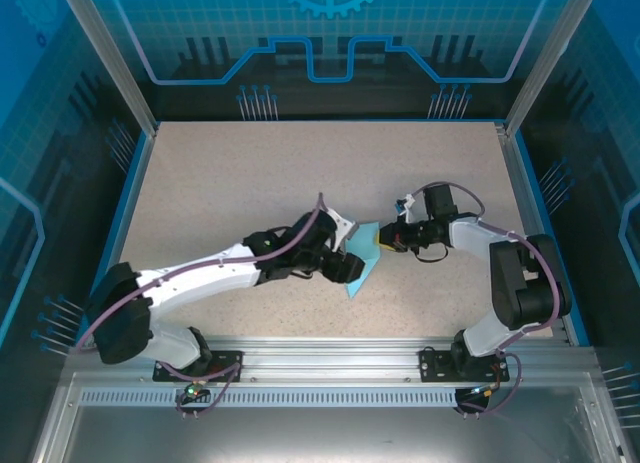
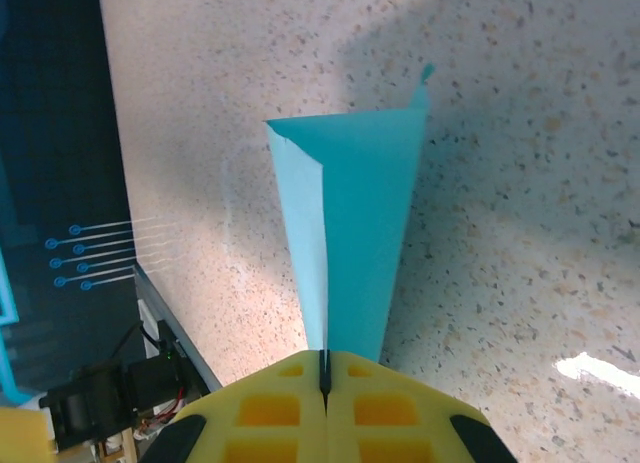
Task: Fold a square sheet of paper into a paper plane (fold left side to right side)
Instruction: Fold the wing for the fifth time at the center of the table.
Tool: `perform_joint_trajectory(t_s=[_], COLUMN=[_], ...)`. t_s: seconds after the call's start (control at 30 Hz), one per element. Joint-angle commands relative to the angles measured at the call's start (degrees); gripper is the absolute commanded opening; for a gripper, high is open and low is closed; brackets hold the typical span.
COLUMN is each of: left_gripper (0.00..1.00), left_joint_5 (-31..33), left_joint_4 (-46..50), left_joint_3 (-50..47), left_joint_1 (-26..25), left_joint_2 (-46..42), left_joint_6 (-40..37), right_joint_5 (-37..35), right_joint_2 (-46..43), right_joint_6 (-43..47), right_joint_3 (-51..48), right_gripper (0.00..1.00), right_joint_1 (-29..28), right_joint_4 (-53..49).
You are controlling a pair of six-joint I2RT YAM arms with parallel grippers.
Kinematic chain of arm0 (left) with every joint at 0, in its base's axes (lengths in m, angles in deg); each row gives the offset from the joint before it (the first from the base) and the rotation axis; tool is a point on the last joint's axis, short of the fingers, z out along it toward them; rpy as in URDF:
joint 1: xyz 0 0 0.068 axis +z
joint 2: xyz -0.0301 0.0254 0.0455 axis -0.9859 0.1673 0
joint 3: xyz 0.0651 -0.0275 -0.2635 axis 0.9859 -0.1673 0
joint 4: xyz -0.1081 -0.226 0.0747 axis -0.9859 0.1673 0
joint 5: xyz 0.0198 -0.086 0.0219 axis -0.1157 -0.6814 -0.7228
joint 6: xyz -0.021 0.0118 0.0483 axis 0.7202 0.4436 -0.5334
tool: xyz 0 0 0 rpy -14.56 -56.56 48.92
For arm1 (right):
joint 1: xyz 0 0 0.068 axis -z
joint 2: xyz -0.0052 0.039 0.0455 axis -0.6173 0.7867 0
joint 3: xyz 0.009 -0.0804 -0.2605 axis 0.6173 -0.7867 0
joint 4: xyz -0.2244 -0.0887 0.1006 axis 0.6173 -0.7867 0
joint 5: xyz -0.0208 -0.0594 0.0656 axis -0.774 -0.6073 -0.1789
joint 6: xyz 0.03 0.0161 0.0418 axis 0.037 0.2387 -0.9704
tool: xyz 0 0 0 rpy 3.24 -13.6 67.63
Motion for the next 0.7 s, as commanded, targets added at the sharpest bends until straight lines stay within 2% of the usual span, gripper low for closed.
perform_joint_trajectory(t_s=[0.0,0.23,0.47,0.67], left_gripper=[0.68,0.7,0.71,0.67], left_joint_5=[7.64,13.5,19.0,22.84], left_joint_4=[2.53,6.4,9.02,11.5], left_joint_3=[1.28,9.38,12.98,14.99], left_joint_1=[-2.68,-6.11,-7.28,-7.63], left_joint_2=[5.57,16.35,22.42,25.72], left_joint_6=[1.44,0.18,0.35,0.51], right_joint_5=[-3.69,-6.29,-6.23,-6.41], right_joint_2=[0.06,0.63,2.35,3.19], right_joint_6=[-4.14,-5.74,-5.29,-5.38], right_joint_3=[1.46,2.31,3.19,3.62], right_gripper=[0.0,0.0,0.0,0.0], right_joint_1=[-1.68,-3.08,-3.7,-3.88], right_joint_4=[-1.68,-2.33,-2.49,-2.44])
